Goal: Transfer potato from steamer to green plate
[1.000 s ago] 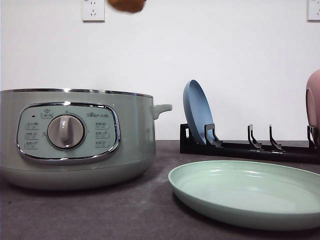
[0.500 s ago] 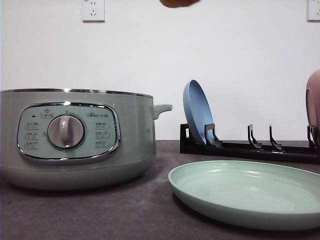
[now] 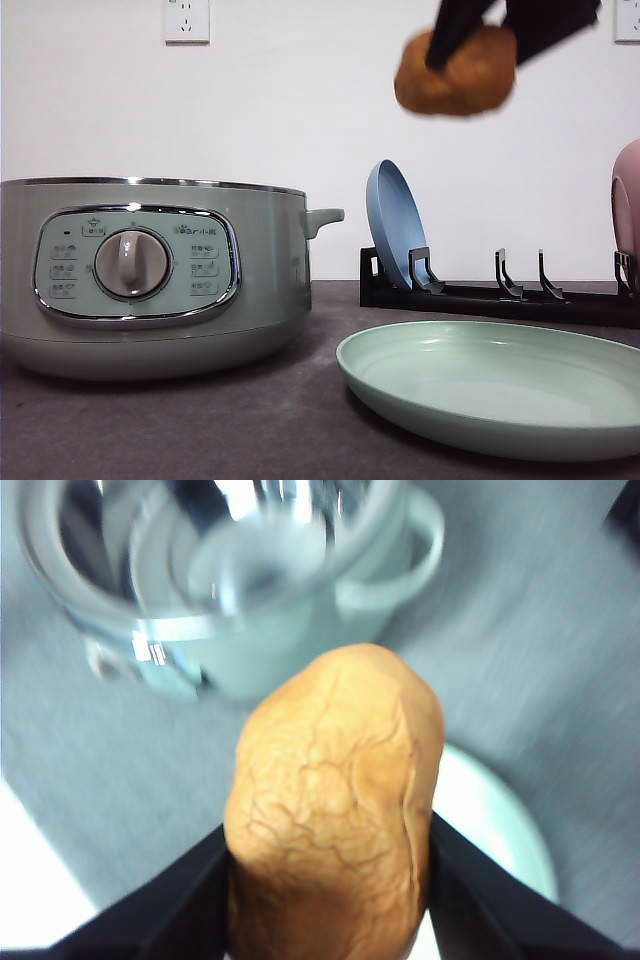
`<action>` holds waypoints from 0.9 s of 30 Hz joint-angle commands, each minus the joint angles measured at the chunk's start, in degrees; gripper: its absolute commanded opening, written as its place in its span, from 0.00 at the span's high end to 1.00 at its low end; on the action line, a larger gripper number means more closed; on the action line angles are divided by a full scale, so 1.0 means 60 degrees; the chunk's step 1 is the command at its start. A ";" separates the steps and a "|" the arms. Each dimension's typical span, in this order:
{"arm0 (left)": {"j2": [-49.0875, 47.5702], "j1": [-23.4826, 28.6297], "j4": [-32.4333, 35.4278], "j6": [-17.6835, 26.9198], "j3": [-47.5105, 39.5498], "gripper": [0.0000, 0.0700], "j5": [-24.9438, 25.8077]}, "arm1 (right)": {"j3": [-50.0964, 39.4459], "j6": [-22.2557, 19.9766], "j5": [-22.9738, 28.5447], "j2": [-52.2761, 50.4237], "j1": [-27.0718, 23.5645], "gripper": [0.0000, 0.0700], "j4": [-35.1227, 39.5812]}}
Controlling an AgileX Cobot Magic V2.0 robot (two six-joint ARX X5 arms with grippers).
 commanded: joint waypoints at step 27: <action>0.0925 -0.0044 0.0289 0.0153 0.0280 1.00 0.1582 | -0.4636 0.0732 0.0512 0.0705 0.0039 0.78 0.4370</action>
